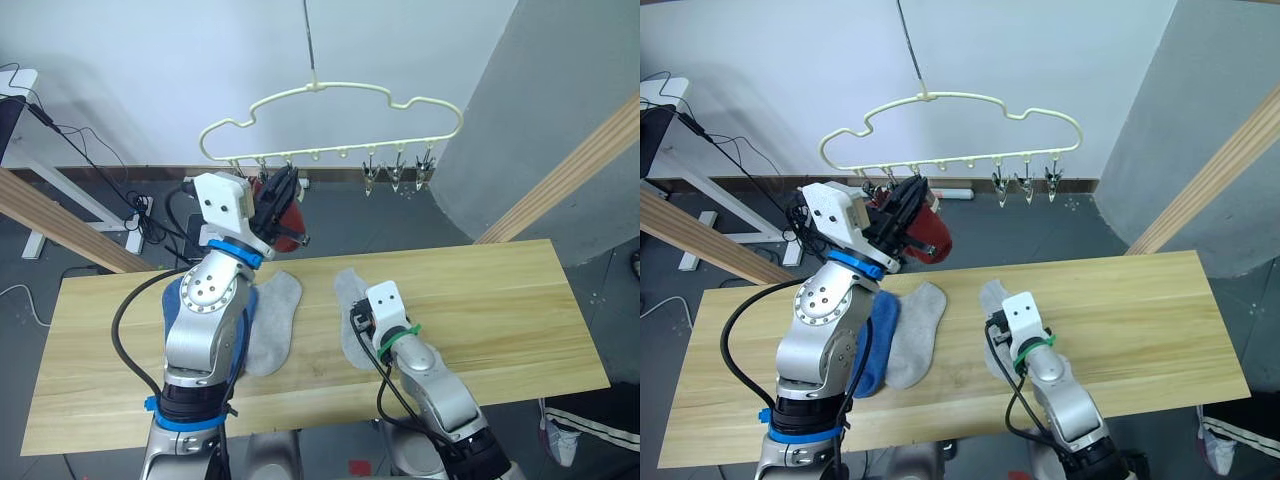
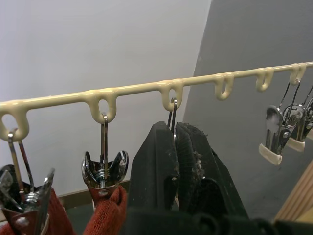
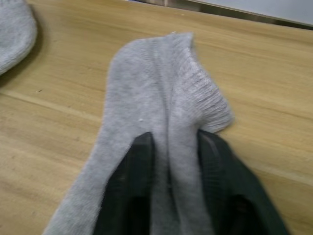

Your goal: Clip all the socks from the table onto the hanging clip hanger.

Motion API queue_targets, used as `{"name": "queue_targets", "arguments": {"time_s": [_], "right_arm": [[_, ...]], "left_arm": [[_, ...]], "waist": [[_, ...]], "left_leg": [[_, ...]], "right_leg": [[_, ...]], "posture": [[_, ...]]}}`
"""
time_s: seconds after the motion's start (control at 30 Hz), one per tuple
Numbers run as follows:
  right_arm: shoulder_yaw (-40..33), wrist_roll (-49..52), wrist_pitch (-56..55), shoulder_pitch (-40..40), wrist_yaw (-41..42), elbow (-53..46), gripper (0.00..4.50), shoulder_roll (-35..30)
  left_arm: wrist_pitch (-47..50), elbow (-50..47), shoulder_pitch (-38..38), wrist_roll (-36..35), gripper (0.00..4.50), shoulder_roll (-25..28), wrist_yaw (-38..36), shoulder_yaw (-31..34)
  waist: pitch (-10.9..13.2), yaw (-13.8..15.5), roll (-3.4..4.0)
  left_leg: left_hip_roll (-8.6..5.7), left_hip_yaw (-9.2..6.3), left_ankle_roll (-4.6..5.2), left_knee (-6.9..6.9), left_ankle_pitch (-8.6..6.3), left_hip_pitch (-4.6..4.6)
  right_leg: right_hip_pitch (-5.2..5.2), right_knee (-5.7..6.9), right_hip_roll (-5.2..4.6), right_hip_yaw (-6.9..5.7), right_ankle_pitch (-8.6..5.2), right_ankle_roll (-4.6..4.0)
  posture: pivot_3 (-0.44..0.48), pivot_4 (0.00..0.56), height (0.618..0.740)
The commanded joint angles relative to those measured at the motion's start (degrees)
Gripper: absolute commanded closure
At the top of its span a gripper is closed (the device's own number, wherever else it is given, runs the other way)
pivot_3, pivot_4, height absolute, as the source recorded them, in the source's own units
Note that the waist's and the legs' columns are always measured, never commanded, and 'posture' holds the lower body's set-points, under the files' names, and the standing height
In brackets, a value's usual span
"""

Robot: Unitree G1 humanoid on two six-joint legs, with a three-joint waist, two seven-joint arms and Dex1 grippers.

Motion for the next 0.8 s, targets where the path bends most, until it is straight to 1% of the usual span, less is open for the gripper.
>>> {"name": "queue_targets", "arguments": {"time_s": [0.03, 0.1, 0.27, 0.37, 0.43, 0.57, 0.63, 0.8], "right_arm": [[-0.6, -0.4, 0.9, 1.7, 1.2, -1.5, 4.49, -0.8], [-0.6, -0.6, 1.0, 1.6, 1.8, -2.7, 4.49, -1.3], [0.0, -1.7, -0.3, 0.0, 6.2, -8.1, 4.49, -5.8], [0.5, -3.1, -5.5, -3.4, 12.0, -12.5, 4.49, -12.3], [0.5, -3.4, -7.9, -4.8, 14.2, -13.7, 4.49, -14.6], [0.8, -4.2, -11.9, -7.9, 17.3, -14.9, 4.49, -17.1], [1.0, -4.7, -13.2, -9.0, 18.1, -15.2, 4.49, -17.5], [2.2, -6.4, -17.4, -11.8, 20.6, -15.9, 4.49, -18.0]], "left_arm": [[1.9, -3.8, -0.5, -3.6, 4.50, 0.3, -1.2, 1.3], [3.3, -4.4, -0.8, -5.5, 4.50, 0.3, -1.6, 1.6], [7.7, -5.7, -2.1, -11.0, 4.50, 0.9, -2.9, 3.0], [13.2, -6.5, -3.7, -17.3, 4.50, 2.3, -3.8, 5.4], [15.6, -6.8, -4.6, -20.1, 4.50, 2.9, -3.5, 6.5], [17.8, -7.0, -5.5, -22.6, 4.50, 4.1, -3.6, 7.1], [18.3, -7.1, -5.5, -23.1, 4.50, 4.4, -3.5, 7.1], [19.2, -7.6, -5.5, -24.2, 4.50, 4.7, -3.3, 6.6]], "waist": [[0.0, 0.0, 0.00], [0.0, 0.0, 0.00], [0.0, 0.1, 0.00], [0.0, 0.0, 0.00], [0.0, -0.1, 0.01], [0.0, 0.0, 0.00], [0.0, 0.0, 0.00], [0.0, 0.0, 0.00]], "left_leg": [[0.00, 0.00, 0.00, 0.00, 0.00, 0.00], [-0.01, 0.01, 0.00, 0.00, 0.00, 0.00], [-0.03, 0.02, 0.00, 0.00, 0.00, -0.03], [-0.03, 0.02, 0.00, 0.00, 0.00, -0.02], [-0.03, 0.03, 0.00, 0.02, 0.00, -0.02], [0.01, -0.02, 0.00, 0.00, 0.00, -0.01], [0.00, -0.01, 0.00, 0.00, 0.00, -0.02], [-0.05, 0.02, 0.00, 0.02, 0.00, -0.05]], "right_leg": [[0.00, 0.00, 0.00, 0.00, -0.01, 0.02], [0.00, 0.00, 0.00, 0.00, -0.02, 0.03], [0.00, -0.05, -0.01, 0.01, -0.02, 0.03], [-0.01, -0.04, 0.00, 0.01, -0.08, 0.13], [-0.01, -0.02, 0.01, 0.01, -0.15, 0.25], [-0.01, 0.01, 0.06, -0.02, -0.15, 0.25], [-0.01, -0.01, 0.05, -0.01, 0.00, 0.00], [-0.01, -0.06, -0.04, 0.00, 0.02, -0.03]], "posture": [[-0.191, 0.372, 0.740], [-0.191, 0.372, 0.740], [-0.194, 0.374, 0.740], [-0.203, 0.377, 0.740], [-0.203, 0.377, 0.740], [-0.204, 0.377, 0.740], [-0.208, 0.376, 0.740], [-0.208, 0.376, 0.740]]}}
